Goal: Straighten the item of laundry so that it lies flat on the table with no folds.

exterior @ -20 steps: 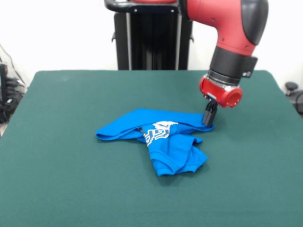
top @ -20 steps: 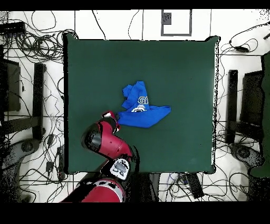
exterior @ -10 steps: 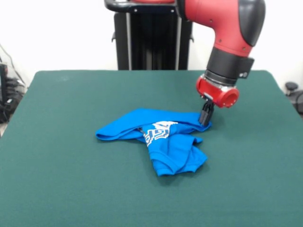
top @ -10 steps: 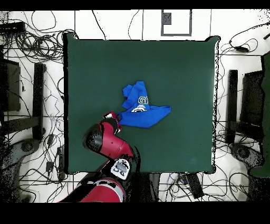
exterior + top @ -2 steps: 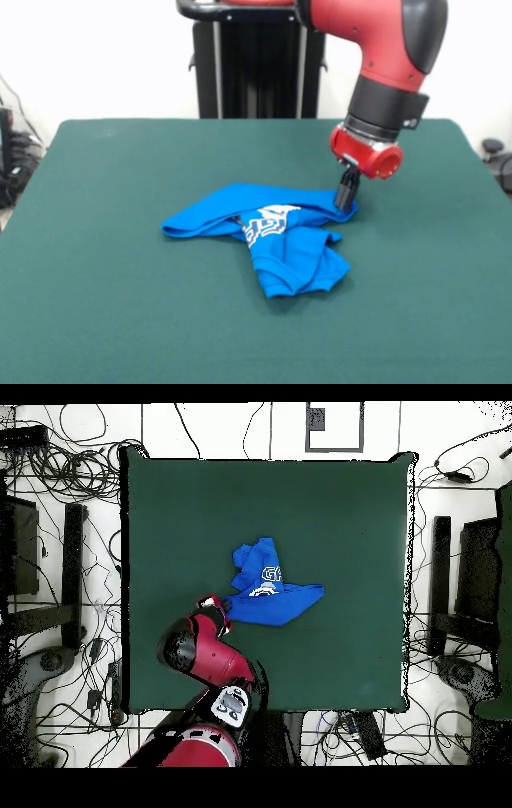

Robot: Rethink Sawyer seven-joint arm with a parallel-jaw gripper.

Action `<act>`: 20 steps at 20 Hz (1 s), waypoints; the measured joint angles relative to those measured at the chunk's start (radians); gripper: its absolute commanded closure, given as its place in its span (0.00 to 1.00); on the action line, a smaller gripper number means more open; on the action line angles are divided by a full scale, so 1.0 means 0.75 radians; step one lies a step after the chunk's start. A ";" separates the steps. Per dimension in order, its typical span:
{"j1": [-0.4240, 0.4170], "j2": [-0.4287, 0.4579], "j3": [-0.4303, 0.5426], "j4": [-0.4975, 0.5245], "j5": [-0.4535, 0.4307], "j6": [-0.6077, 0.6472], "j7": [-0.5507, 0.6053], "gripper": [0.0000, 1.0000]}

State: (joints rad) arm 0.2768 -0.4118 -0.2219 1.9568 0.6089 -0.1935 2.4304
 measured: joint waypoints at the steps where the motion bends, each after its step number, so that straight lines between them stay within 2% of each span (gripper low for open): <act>1: 0.001 -0.009 -0.004 0.006 0.000 0.001 0.000 1.00; 5: 0.011 -0.093 -0.052 0.045 -0.021 0.067 0.000 1.00; 12: 0.038 -0.301 -0.174 0.084 -0.124 0.346 0.000 1.00; 16: 0.022 -0.372 -0.188 0.105 -0.166 0.377 0.000 1.00; 20: -0.039 -0.396 -0.171 0.128 -0.229 0.323 0.000 1.00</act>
State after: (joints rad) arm 0.2474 -0.7085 -0.3505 2.0528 0.4374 0.0489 2.4304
